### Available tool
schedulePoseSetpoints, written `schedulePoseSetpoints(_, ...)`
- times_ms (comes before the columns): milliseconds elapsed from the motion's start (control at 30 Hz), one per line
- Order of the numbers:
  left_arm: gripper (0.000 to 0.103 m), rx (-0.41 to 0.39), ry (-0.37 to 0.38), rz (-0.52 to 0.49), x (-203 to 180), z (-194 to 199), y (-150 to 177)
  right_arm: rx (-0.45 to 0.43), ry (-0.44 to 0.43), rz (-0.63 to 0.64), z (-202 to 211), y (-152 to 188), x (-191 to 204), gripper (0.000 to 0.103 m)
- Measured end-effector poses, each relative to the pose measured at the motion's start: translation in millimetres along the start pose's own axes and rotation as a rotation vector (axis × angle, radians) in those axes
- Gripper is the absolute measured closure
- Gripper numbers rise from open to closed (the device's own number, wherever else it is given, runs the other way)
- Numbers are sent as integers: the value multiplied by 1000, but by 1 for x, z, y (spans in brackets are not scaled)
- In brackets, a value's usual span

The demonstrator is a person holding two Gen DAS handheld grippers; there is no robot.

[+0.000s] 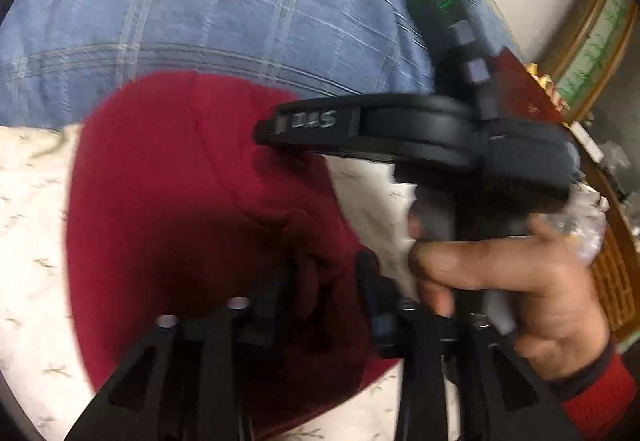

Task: Fold small clothes

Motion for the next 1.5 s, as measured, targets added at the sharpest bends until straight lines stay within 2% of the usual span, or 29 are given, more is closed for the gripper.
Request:
schedulePoseSetpoints(33, 52, 6, 34, -13, -5, 6, 1, 5, 13, -18, -4, 4, -7, 65)
schedulePoseSetpoints(100, 40, 1, 42, -66, -8, 21, 2, -20, 15, -70, 1, 7, -18, 54)
schedulePoseSetpoints(167, 39, -19, 28, -135, -8, 44, 4, -37, -16, -113, 17, 10, -21, 53)
schedulePoseSetpoints(233, 39, -47, -22, -157, 0, 74, 6, -43, -45, -126, 40, 14, -18, 44)
schedulePoseSetpoints(367, 39, -90, -118, -110, 28, 110, 9, -88, -133, -130, 83, 23, 0, 31)
schedulePoseSetpoints(433, 39, -85, -141, -51, 40, 116, 14, -75, -176, -142, 89, 32, 11, 26)
schedulePoseSetpoints(500, 39, -70, -130, 2, 41, 115, 18, -35, -193, -140, 79, 44, 23, 27)
schedulePoseSetpoints(567, 39, -49, -146, 6, 41, 113, 23, 5, -136, -117, 60, 56, 27, 29)
schedulePoseSetpoints(600, 39, -41, -158, -6, 40, 113, 25, 14, -95, -96, 52, 58, 27, 45)
schedulePoseSetpoints(633, 39, -32, -161, -28, 35, 111, 27, 12, -37, -62, 50, 61, 23, 76)
schedulePoseSetpoints(667, 39, -27, -154, -49, 30, 111, 29, -5, -14, -36, 54, 62, 22, 76)
schedulePoseSetpoints(733, 39, -22, -157, -84, 29, 108, 34, -53, -35, -23, 72, 62, 21, 81)
schedulePoseSetpoints(833, 39, 19, -193, -96, 31, 98, 46, -89, 27, 0, 86, 66, 7, 87)
schedulePoseSetpoints(933, 39, 30, -218, -100, 31, 89, 48, -47, 26, -54, 73, 74, -4, 86)
schedulePoseSetpoints(1000, 38, 27, -225, -95, 32, 90, 47, -59, 22, -50, 80, 73, 2, 86)
schedulePoseSetpoints(1100, 37, 22, -235, -83, 35, 92, 46, -102, 25, -29, 104, 66, 17, 77)
schedulePoseSetpoints(1167, 36, 20, -240, -80, 37, 87, 46, -131, -7, -15, 115, 65, 29, 59)
schedulePoseSetpoints(1200, 36, 18, -243, -78, 38, 86, 47, -139, -33, -15, 118, 66, 37, 44)
schedulePoseSetpoints(1233, 36, 16, -246, -76, 37, 84, 48, -140, -46, -14, 116, 68, 42, 36)
schedulePoseSetpoints(1267, 36, 14, -248, -74, 37, 83, 47, -134, -47, -12, 112, 70, 45, 34)
schedulePoseSetpoints(1400, 34, 13, -250, -61, 38, 78, 48, -72, 30, -40, 80, 80, 26, 35)
schedulePoseSetpoints(1467, 32, 15, -250, -60, 38, 78, 48, -36, 25, -62, 69, 86, 11, 55)
schedulePoseSetpoints(1500, 32, 17, -252, -64, 38, 78, 48, -33, 16, -63, 70, 88, 8, 73)
Point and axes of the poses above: each gripper's, at about its wrist camera, not at the fingertips, and z roughly against the way its jaws point, x to its left, y to its underside, the point moved 7 cm from there along -z, roughly the way its jaws point, and after that the axes turned 9 degrees about -x, right-handed, at the moved point
